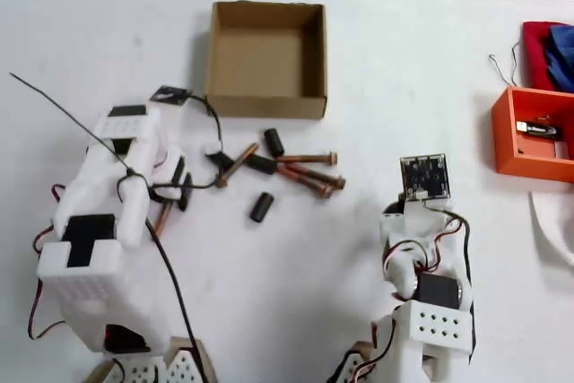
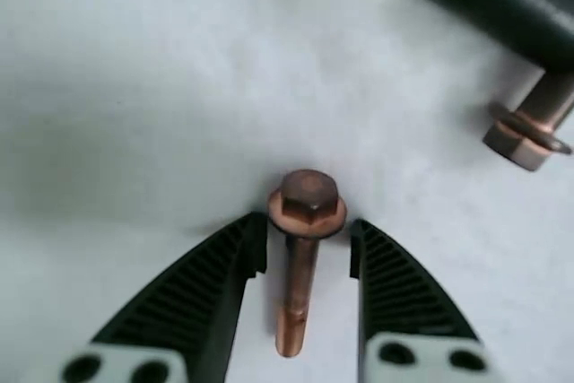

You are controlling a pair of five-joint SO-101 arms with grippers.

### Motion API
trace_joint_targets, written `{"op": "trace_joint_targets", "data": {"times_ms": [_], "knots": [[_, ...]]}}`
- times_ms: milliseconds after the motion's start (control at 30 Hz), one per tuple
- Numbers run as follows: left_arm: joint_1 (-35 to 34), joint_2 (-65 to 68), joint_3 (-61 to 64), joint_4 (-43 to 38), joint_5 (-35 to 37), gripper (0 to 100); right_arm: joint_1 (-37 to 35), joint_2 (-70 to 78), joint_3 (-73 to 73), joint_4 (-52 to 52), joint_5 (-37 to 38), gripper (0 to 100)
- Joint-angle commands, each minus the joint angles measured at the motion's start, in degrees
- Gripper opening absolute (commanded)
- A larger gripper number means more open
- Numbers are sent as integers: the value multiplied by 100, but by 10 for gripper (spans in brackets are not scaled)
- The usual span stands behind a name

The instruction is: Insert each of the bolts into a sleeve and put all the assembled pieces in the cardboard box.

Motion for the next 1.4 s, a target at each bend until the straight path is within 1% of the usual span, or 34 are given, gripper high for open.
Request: {"op": "trace_joint_targets", "data": {"times_ms": [0,33,100,167,333,433,567,633,700,733,800,867,933,1000,1100,1200,1300,1367], "knots": [[53,0,-242,-26,-26,54,-31,-127,-123,4,0,23],[53,0,-242,-9,-26,12,-31,-127,-123,4,0,23],[53,0,-242,62,-26,42,-31,-127,-123,4,0,23],[53,0,-242,70,-26,23,-40,-127,-123,4,0,23],[79,-62,-356,352,-26,26,-22,-127,-123,4,0,23],[176,-246,-831,835,-26,26,-13,-127,-202,101,0,23],[422,-958,-1754,1829,-26,26,-40,-127,-949,1086,-44,23],[545,-1442,-2149,2268,0,26,-48,-127,-1248,1253,-44,23],[624,-1978,-2334,2435,18,26,-48,-127,-1433,1244,-44,23],[633,-2286,-2308,2391,53,26,-48,-127,-1547,1253,-44,23],[589,-2945,-2088,2154,360,26,-127,-127,-1864,1376,-44,23],[536,-3666,-1604,1873,721,26,-295,-127,-2295,1692,-44,23],[545,-4457,-822,1521,976,26,-611,-127,-2681,1965,-44,23],[554,-5301,119,1046,1081,26,-936,-154,-2884,2079,-53,23],[519,-6673,1499,176,1081,26,-1332,-391,-2822,2000,-457,23],[571,-7903,2475,-756,1099,26,-1675,-708,-2602,1473,-897,23],[756,-8835,3064,-1776,1108,26,-2079,-936,-2180,497,-958,25],[941,-9108,3266,-2356,1108,26,-2343,-971,-1758,-268,-976,26]]}}
